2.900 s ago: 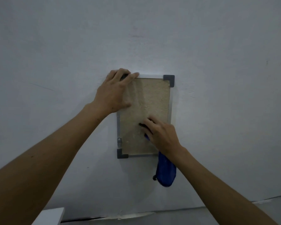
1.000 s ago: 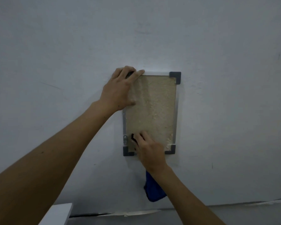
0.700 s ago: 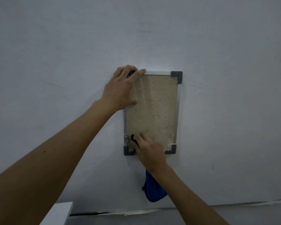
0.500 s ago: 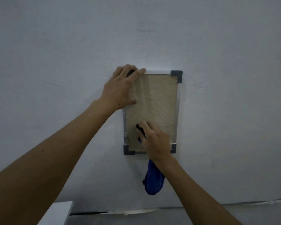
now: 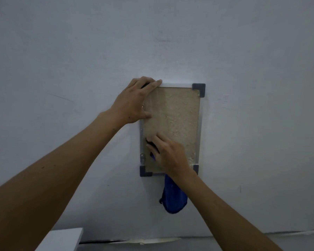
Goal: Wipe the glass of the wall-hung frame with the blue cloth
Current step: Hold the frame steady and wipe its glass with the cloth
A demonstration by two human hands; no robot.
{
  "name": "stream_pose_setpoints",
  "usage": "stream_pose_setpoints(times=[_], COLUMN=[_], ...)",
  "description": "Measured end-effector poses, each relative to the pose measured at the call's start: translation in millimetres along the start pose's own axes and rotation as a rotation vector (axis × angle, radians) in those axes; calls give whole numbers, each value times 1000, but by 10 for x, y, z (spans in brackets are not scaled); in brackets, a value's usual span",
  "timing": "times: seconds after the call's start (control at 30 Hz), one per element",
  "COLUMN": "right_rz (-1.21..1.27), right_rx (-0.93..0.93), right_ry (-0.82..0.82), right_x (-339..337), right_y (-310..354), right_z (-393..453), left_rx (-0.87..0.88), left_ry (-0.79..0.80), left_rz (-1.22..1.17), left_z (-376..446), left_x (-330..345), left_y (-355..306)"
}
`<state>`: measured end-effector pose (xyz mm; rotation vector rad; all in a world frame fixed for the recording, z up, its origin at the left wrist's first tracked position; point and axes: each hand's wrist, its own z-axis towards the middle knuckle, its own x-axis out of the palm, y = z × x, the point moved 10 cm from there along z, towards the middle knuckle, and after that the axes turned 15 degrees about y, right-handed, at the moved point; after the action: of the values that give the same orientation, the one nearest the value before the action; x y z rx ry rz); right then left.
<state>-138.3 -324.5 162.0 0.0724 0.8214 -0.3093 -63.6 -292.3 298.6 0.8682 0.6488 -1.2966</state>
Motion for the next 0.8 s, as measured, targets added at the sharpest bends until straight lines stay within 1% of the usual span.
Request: stream_pose_setpoints(times=[0.1, 0.17, 0.2, 0.23, 0.3, 0.33, 0.37, 0.5, 0.6, 0.63, 0.73, 0.8], right_rz=[9, -14, -42, -60, -41, -24, -16, -19, -57, -74, -65, -55], right_rx=[-98, -108, -94, -67, 3, 22, 19, -77, -73, -44, 90, 124], right_ry=[151, 219, 209, 160, -1, -51, -58, 130, 164, 129, -84, -153], right_x=[282, 346, 292, 180, -99, -158, -131, 346, 364, 259, -233, -360], right_y=[119, 118, 104, 73, -11, -19, -4, 186, 162, 126, -81, -140], right_z=[-214, -193, -115, -26, 99, 103, 70, -308, -298, -214, 60, 109], left_rx=[19, 21, 21, 22, 22, 20, 20, 9, 3, 2, -5, -3], left_ry=[29, 31, 26, 24, 18, 17, 17, 19, 19, 17, 14, 11], left_rz=[-13, -15, -16, -13, -5, -2, -2, -4, 1, 1, 2, -3], left_z=[20, 22, 17, 13, 9, 6, 8, 7, 0, 0, 4, 0], left_x=[-2, -3, -6, -3, 1, 3, 3, -1, -11, -12, -8, -7], left_y=[24, 29, 28, 21, 4, 1, -4, -6, -10, -13, -4, 1])
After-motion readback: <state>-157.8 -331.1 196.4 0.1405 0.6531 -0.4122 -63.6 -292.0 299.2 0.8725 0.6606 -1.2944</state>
